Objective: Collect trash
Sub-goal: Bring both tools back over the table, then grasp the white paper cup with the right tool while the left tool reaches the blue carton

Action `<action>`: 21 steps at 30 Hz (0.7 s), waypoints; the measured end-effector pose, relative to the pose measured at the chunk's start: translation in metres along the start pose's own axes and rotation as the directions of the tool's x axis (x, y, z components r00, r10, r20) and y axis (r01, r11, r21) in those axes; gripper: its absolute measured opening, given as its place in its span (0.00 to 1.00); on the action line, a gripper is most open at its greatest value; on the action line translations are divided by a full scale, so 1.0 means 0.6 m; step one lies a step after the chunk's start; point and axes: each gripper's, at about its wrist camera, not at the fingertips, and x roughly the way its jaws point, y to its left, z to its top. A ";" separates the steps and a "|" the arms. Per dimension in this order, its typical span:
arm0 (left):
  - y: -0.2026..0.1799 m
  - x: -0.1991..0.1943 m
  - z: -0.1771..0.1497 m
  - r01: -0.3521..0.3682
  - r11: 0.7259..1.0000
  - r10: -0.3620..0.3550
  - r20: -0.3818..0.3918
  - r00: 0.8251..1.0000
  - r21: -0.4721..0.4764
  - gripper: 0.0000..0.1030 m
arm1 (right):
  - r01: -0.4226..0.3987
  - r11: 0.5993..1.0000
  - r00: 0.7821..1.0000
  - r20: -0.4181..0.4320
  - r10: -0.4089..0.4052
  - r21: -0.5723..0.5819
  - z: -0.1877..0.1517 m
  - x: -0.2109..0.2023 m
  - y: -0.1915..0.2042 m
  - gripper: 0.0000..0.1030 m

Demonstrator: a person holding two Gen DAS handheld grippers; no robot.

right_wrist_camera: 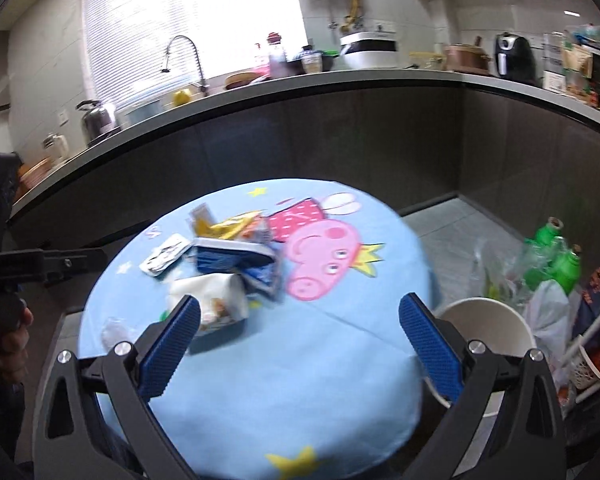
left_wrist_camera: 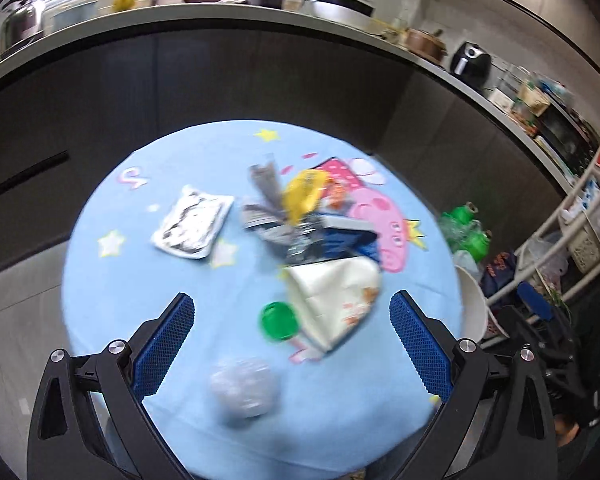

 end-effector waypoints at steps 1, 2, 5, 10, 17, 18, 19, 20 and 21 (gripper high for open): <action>0.016 -0.003 -0.005 -0.011 1.000 0.011 0.001 1.000 -0.006 0.92 | -0.015 1.000 1.000 -0.007 0.015 -0.013 0.001 0.005 0.013 0.97; 0.031 -0.007 -0.011 -0.019 1.000 0.019 0.001 1.000 -0.014 0.92 | -0.032 0.999 0.999 -0.020 0.032 -0.029 0.002 0.013 0.030 0.97; 0.072 -0.012 -0.026 -0.029 0.999 0.029 -0.010 1.000 -0.043 0.92 | -0.060 0.995 0.996 -0.070 0.054 -0.078 0.000 0.039 0.075 0.97; 0.103 -0.018 -0.042 -0.018 0.998 0.017 -0.016 1.000 -0.057 0.92 | -0.106 0.985 0.986 -0.139 0.087 -0.136 -0.004 0.089 0.130 0.97; 0.119 -0.021 -0.040 0.029 0.999 -0.029 0.000 1.000 -0.046 0.92 | -0.133 0.971 0.974 -0.206 0.092 -0.197 -0.012 0.159 0.170 0.97; 0.121 -0.021 -0.039 0.033 0.999 -0.033 0.001 0.999 -0.042 0.92 | -0.127 0.970 0.974 -0.213 0.082 -0.208 -0.014 0.168 0.171 0.97; 0.122 -0.020 -0.038 0.039 0.999 -0.038 0.003 0.999 -0.038 0.92 | -0.119 0.968 0.973 -0.221 0.068 -0.222 -0.016 0.180 0.174 0.97; 0.123 -0.019 -0.037 0.045 0.998 -0.045 0.004 0.999 -0.035 0.92 | -0.110 0.966 0.973 -0.226 0.056 -0.235 -0.018 0.189 0.177 0.97; 0.124 -0.018 -0.035 0.050 0.998 -0.050 0.004 0.999 -0.030 0.92 | -0.097 0.964 0.973 -0.229 0.040 -0.247 -0.020 0.198 0.178 0.97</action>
